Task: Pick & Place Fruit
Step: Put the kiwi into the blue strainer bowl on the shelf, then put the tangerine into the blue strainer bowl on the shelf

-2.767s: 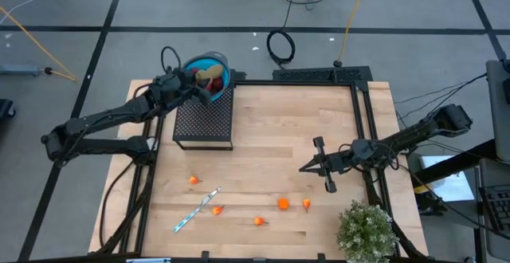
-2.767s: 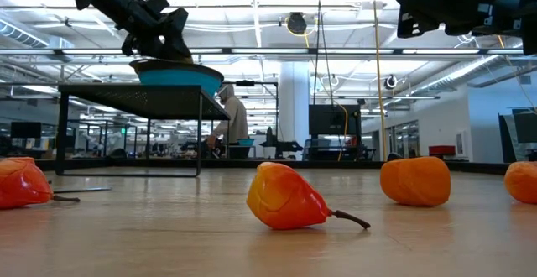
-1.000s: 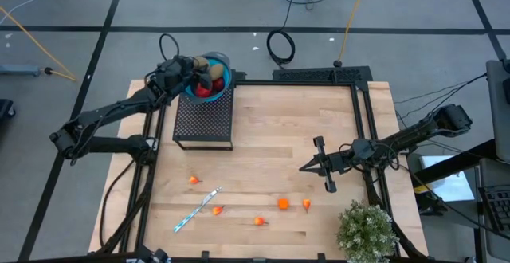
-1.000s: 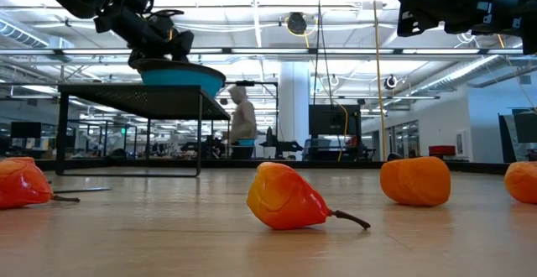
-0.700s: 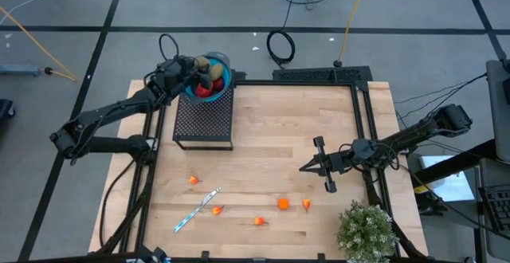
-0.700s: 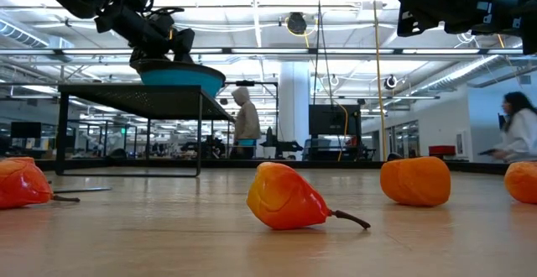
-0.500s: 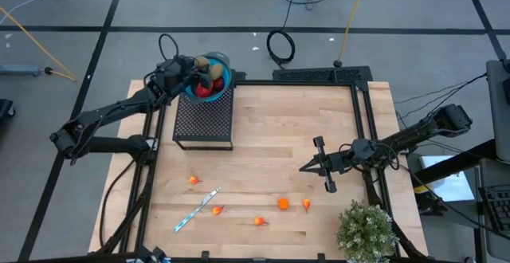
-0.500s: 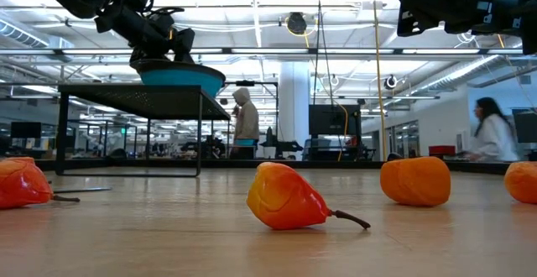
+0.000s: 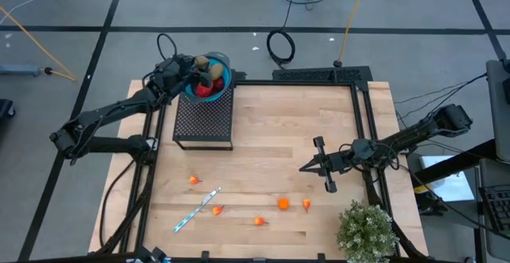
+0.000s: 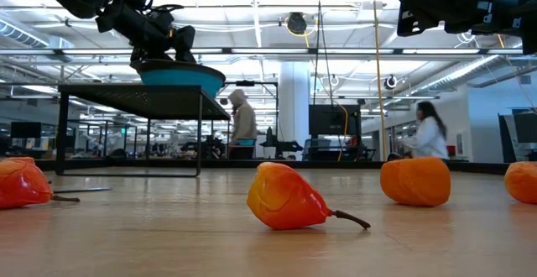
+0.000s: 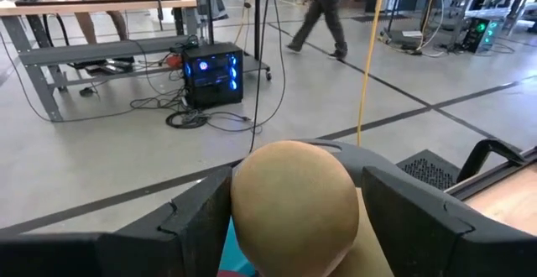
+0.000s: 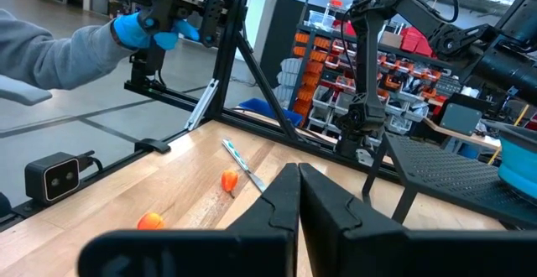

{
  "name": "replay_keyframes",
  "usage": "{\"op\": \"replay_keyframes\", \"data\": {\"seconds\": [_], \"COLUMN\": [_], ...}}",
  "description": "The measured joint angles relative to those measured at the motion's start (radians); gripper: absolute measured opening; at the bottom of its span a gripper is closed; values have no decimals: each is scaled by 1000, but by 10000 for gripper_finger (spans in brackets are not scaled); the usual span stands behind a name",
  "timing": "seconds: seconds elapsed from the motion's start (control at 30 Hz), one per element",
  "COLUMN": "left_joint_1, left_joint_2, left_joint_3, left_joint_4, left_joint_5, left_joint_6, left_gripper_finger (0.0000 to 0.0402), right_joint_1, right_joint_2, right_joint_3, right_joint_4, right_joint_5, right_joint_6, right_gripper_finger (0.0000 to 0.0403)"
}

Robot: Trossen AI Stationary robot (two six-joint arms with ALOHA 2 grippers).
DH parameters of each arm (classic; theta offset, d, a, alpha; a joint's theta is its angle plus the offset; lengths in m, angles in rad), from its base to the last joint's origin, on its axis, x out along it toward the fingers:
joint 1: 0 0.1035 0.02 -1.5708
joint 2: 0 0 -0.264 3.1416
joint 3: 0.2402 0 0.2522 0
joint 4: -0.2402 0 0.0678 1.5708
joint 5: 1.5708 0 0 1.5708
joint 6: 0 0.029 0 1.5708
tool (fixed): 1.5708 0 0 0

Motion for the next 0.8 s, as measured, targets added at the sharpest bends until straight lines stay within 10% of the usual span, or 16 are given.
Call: {"op": "replay_keyframes", "data": {"seconds": [0.8], "left_joint_1": [-40], "left_joint_2": [-130], "left_joint_3": [0], "left_joint_4": [-62], "left_joint_5": [7], "left_joint_6": [38], "left_gripper_finger": [260], "right_joint_1": [0], "right_joint_2": [0], "right_joint_3": [0], "right_joint_4": [0], "right_joint_5": [0], "right_joint_6": [-3], "right_gripper_finger": [0]}}
